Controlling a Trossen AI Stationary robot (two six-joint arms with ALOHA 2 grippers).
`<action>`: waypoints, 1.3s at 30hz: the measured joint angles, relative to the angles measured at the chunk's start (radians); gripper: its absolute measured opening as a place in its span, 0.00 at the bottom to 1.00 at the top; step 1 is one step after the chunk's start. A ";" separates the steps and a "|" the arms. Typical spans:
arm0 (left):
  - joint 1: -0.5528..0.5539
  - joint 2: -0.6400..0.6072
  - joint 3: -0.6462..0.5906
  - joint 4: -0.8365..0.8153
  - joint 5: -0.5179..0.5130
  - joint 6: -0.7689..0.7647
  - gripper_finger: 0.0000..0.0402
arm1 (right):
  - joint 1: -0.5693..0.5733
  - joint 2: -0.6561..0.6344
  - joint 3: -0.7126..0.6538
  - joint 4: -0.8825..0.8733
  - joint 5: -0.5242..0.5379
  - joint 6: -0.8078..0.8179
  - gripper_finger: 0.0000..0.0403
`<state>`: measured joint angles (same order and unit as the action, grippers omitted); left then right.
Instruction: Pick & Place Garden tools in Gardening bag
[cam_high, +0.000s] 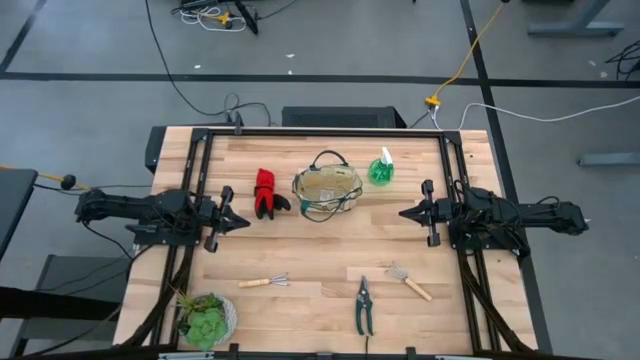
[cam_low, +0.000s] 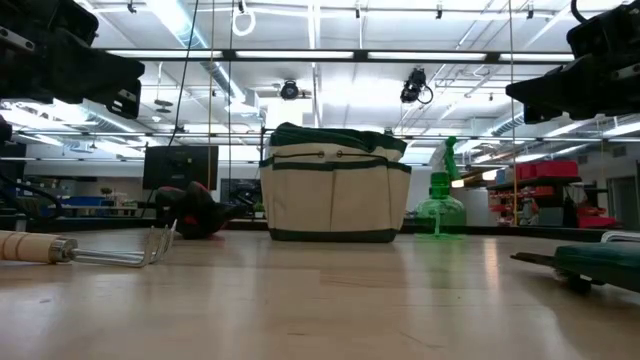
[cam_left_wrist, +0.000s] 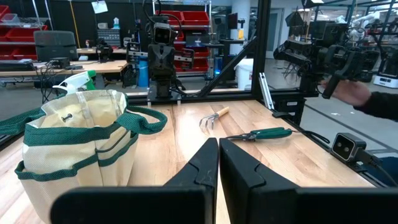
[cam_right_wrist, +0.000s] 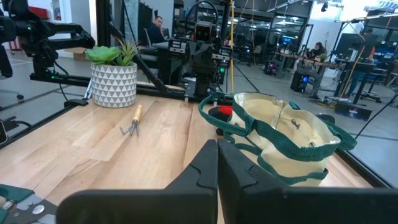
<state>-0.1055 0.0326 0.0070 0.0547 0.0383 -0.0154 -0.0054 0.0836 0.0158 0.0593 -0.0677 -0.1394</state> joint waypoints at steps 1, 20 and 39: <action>0.000 0.000 0.000 0.000 0.000 0.000 0.05 | 0.000 0.000 0.000 0.000 0.000 0.000 0.00; 0.000 0.000 0.000 0.000 0.000 0.000 0.05 | 0.000 0.000 0.000 0.001 0.000 0.000 0.00; 0.000 0.000 0.000 0.000 0.000 0.000 0.05 | 0.000 0.000 0.000 0.094 -0.019 0.121 0.00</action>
<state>-0.1052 0.0326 0.0068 0.0547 0.0383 -0.0154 -0.0051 0.0837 0.0156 0.1534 -0.0870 -0.0188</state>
